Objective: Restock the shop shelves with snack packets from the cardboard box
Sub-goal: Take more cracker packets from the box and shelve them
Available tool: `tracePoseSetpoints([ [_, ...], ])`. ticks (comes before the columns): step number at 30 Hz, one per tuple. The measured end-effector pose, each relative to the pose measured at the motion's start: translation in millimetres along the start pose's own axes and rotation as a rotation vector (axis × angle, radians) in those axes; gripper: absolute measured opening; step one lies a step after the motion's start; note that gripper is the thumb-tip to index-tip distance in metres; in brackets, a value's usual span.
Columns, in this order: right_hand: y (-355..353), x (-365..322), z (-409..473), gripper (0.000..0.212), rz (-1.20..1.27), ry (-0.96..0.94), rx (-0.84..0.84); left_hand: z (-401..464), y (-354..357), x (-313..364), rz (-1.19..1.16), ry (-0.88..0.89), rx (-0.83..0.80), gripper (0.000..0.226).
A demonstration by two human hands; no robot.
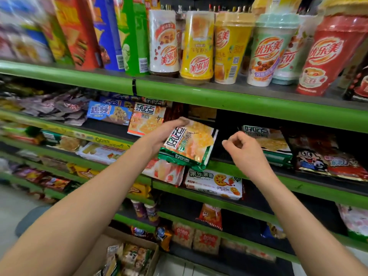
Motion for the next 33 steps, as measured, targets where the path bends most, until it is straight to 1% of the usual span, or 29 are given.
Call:
tracePoseSetpoints([
  [1,6,-2,3,0.015,-0.004,0.012,-0.024,-2,-2,0,0.034,-0.026,-0.023,0.017],
  [2,13,-2,7,0.024,-0.001,0.038,-0.067,-4,-3,0,0.074,-0.046,-0.052,0.016],
  [3,19,-2,10,0.039,0.022,0.073,-0.122,-5,-3,0,0.129,-0.055,-0.087,0.015],
  [4,24,-2,13,0.048,0.059,0.116,-0.188,-7,-1,2,0.189,-0.061,-0.12,0.016],
  [5,29,-2,15,0.048,0.097,0.151,-0.257,-9,2,3,0.235,-0.071,-0.159,0.02],
  [7,40,-3,16,0.029,0.196,0.2,-0.419,-10,7,5,0.293,-0.073,-0.231,0.028],
  [9,48,-4,13,0.016,0.327,0.217,-0.548,-11,9,7,0.328,-0.04,-0.265,0.031],
  [10,50,-4,12,0.016,0.409,0.215,-0.585,-12,8,9,0.325,-0.02,-0.26,0.033],
  [11,52,-4,11,0.021,0.505,0.218,-0.603,-14,5,12,0.294,-0.003,-0.247,0.036],
  [14,56,-1,13,0.041,0.747,0.277,-0.562,-15,-18,19,0.046,0.004,-0.183,0.037],
  [16,58,3,15,0.04,0.828,0.313,-0.477,-17,-37,20,-0.095,0.026,-0.139,0.04],
  [17,59,5,16,0.038,0.851,0.328,-0.435,-18,-44,17,-0.113,0.043,-0.119,0.041],
  [20,64,9,20,0.041,0.928,0.373,-0.342,-20,-49,0,-0.068,0.02,-0.098,0.044],
  [23,66,10,22,0.049,1.006,0.407,-0.3,-21,-41,-8,-0.017,0.019,-0.076,0.048],
  [24,66,10,22,0.049,1.008,0.413,-0.29,-20,-38,-8,-0.007,0.035,-0.063,0.043],
  [27,67,12,23,0.049,0.916,0.394,-0.268,-18,-37,-8,0.011,0.102,-0.014,0.012],
  [28,67,12,23,0.051,0.872,0.38,-0.265,-18,-38,-8,0.018,0.116,-0.002,0.008],
  [30,68,12,23,0.054,0.823,0.365,-0.257,-19,-39,-8,0.032,0.141,0.017,0.007],
  [33,69,13,23,0.061,0.833,0.363,-0.253,-22,-40,-10,0.044,0.158,0.03,0.005],
])
Point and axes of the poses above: each hand's wrist, its own z-axis towards the middle knuckle, its own y-axis out of the palm, x = y × z, the point moved 4 cm from there along z, towards the middle knuckle, and after that the axes turned 15 degrees about -z, right-handed, at the moved point
